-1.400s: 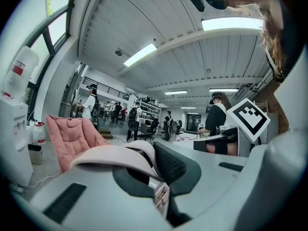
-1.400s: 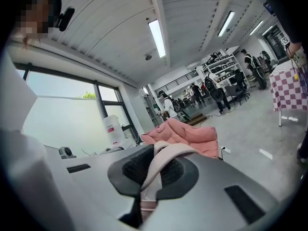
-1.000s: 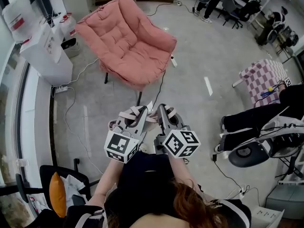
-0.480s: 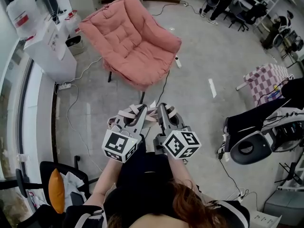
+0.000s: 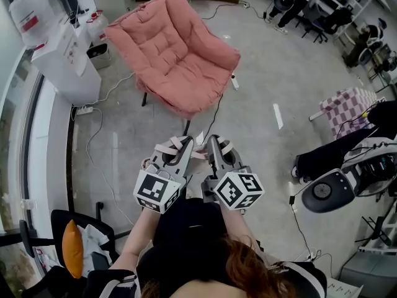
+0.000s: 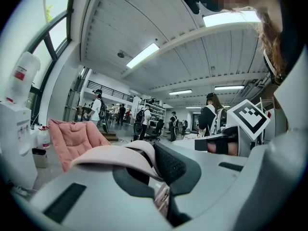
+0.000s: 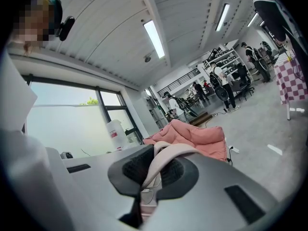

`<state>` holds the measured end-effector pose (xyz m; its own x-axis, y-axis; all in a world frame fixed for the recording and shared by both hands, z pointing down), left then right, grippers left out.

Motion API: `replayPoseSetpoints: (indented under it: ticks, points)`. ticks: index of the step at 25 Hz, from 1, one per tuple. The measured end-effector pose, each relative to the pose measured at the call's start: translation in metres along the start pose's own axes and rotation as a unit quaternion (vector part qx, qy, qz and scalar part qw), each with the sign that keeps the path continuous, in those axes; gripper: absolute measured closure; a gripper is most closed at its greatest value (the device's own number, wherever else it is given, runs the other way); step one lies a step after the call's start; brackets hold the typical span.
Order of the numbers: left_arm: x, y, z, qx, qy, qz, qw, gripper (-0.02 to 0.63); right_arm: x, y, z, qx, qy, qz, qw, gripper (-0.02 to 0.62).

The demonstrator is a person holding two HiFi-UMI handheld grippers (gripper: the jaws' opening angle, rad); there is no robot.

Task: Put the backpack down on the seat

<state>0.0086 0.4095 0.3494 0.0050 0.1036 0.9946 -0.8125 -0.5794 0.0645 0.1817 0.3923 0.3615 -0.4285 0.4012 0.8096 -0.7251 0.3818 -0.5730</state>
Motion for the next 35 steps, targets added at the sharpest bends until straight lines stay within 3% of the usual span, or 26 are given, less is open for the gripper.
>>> replayPoseSetpoints:
  ticks: [5,11,35]
  points:
    - [-0.003,0.012,0.019,0.007,-0.003,0.000,1.0000,0.589,-0.010,-0.009,0.015,0.004,-0.004,0.009,1.000,0.551]
    - [-0.011,0.039,0.046,0.003,0.003,0.006,1.0000,0.589,-0.025,-0.013,0.048,0.004,-0.005,-0.015,1.000,0.551]
    - [-0.088,0.155,0.157,0.016,-0.027,0.035,0.9989,0.589,-0.127,-0.021,0.192,-0.020,-0.038,-0.047,0.998,0.551]
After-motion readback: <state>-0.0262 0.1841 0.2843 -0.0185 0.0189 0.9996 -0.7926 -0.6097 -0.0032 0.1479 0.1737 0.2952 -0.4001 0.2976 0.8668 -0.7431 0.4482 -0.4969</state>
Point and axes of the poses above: the fingertips, and each gripper's own axes: z forward along the fingers, y to its left, x out of its underside, the point moved 10 cm from there along -z, backward along the fingers, and after that the axes turned 4 degrees about z, right-handed, at the moved point
